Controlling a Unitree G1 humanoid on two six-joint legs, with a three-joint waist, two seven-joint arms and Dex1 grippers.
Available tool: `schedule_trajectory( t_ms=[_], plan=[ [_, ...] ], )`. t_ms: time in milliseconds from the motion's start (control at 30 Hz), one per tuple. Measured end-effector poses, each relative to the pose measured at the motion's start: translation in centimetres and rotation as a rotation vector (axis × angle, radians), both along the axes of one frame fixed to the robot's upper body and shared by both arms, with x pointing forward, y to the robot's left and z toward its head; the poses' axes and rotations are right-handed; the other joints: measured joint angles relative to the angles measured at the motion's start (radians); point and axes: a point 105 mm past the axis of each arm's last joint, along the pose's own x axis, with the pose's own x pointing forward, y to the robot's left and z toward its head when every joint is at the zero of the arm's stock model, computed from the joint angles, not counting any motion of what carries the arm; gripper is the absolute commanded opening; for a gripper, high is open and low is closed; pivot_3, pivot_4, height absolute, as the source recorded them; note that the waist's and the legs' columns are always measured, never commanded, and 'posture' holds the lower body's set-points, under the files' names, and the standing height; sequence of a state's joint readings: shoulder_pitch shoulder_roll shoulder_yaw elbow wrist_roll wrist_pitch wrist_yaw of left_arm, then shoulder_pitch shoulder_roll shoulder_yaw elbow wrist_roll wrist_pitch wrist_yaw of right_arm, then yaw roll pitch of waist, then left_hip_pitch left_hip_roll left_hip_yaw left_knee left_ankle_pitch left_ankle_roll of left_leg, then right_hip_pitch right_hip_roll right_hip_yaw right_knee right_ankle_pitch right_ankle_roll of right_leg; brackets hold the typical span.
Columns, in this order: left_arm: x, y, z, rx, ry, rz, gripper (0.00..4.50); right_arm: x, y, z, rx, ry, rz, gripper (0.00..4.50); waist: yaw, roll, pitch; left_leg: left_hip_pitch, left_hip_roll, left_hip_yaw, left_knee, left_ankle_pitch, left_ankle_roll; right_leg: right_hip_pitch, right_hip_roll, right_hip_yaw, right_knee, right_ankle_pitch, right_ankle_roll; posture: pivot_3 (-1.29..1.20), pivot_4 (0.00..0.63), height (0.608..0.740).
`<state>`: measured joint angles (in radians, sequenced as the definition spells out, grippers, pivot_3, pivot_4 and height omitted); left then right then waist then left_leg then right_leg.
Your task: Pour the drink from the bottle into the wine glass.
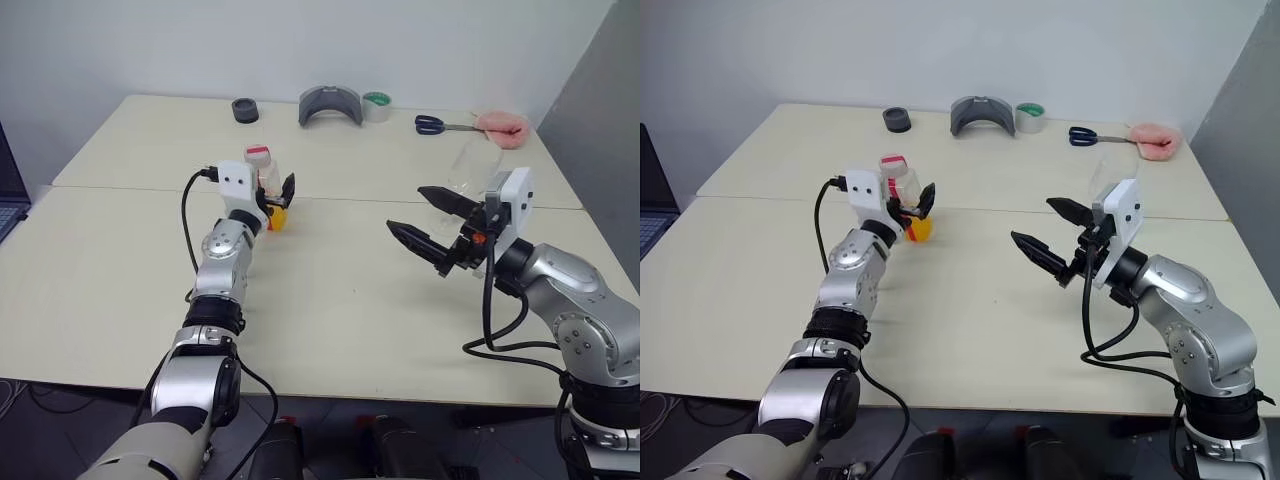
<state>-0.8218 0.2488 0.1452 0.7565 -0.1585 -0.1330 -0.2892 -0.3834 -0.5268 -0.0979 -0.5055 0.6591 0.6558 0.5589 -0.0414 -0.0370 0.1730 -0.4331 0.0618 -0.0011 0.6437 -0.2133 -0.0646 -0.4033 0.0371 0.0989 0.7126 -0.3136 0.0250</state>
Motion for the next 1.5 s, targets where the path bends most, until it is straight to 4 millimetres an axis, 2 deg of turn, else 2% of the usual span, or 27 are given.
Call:
schedule_trajectory(
  t_ms=[233,467,567,800,1167,1267,1367,1500],
  plan=[
    [0.4,-0.2,0.6,0.002,-0.026,0.001,4.46,0.0,-0.1,-0.1,-0.002,0.005,-0.010,4.50,0.001,0.000,0.000,0.000,0.000,0.000,0.000,0.000,0.000,0.000,0.000,0.000,0.000,0.000,0.000,0.00,0.150,0.740],
    [0.5,-0.2,0.4,0.001,-0.025,-0.003,4.46,0.0,-0.2,-0.2,-0.002,0.010,-0.017,4.50,0.001,0.000,0.000,0.000,0.000,0.000,0.000,0.000,0.000,0.000,0.000,0.000,0.000,0.000,0.000,0.00,0.150,0.740],
    [0.5,0.0,0.4,-0.004,-0.026,0.001,3.88,0.0,-0.2,-0.2,-0.002,0.010,-0.017,4.50,0.001,0.000,0.000,0.000,0.000,0.000,0.000,0.000,0.000,0.000,0.000,0.000,0.000,0.000,0.000,0.00,0.150,0.740],
    [0.5,0.3,0.5,-0.010,-0.029,0.010,1.81,0.0,-0.2,-0.2,-0.002,0.010,-0.018,4.50,0.001,0.000,0.000,0.000,0.000,0.000,0.000,0.000,0.000,0.000,0.000,0.000,0.000,0.000,0.000,0.00,0.150,0.740],
    [0.5,0.2,0.7,0.010,-0.015,0.002,1.77,0.3,-0.3,-0.2,-0.009,0.005,-0.034,4.50,0.001,0.000,0.000,0.000,0.000,0.000,0.000,0.000,0.000,0.000,0.000,0.000,0.000,0.000,0.000,0.00,0.150,0.740],
    [0.2,-1.0,1.5,0.072,-0.016,-0.070,1.77,1.2,-0.1,1.4,0.006,-0.035,-0.057,4.50,0.001,0.000,0.000,0.000,0.000,0.000,0.000,0.000,0.000,-0.001,0.000,0.000,0.001,0.000,0.000,0.00,0.150,0.740],
    [-0.6,-3.3,2.3,0.129,-0.019,-0.198,1.77,1.9,0.6,2.8,0.022,-0.074,-0.068,4.50,0.002,0.000,0.000,0.000,0.000,0.000,0.000,0.000,0.000,-0.001,0.000,0.000,0.000,0.000,0.000,0.00,0.150,0.740],
    [-2.2,-7.1,3.0,0.135,-0.030,-0.408,1.77,2.7,2.1,2.7,0.081,-0.040,-0.063,4.50,0.004,0.000,0.000,-0.001,0.000,0.000,0.000,0.000,0.000,-0.001,0.000,0.000,0.000,0.000,0.000,0.00,0.150,0.740]
  ],
)
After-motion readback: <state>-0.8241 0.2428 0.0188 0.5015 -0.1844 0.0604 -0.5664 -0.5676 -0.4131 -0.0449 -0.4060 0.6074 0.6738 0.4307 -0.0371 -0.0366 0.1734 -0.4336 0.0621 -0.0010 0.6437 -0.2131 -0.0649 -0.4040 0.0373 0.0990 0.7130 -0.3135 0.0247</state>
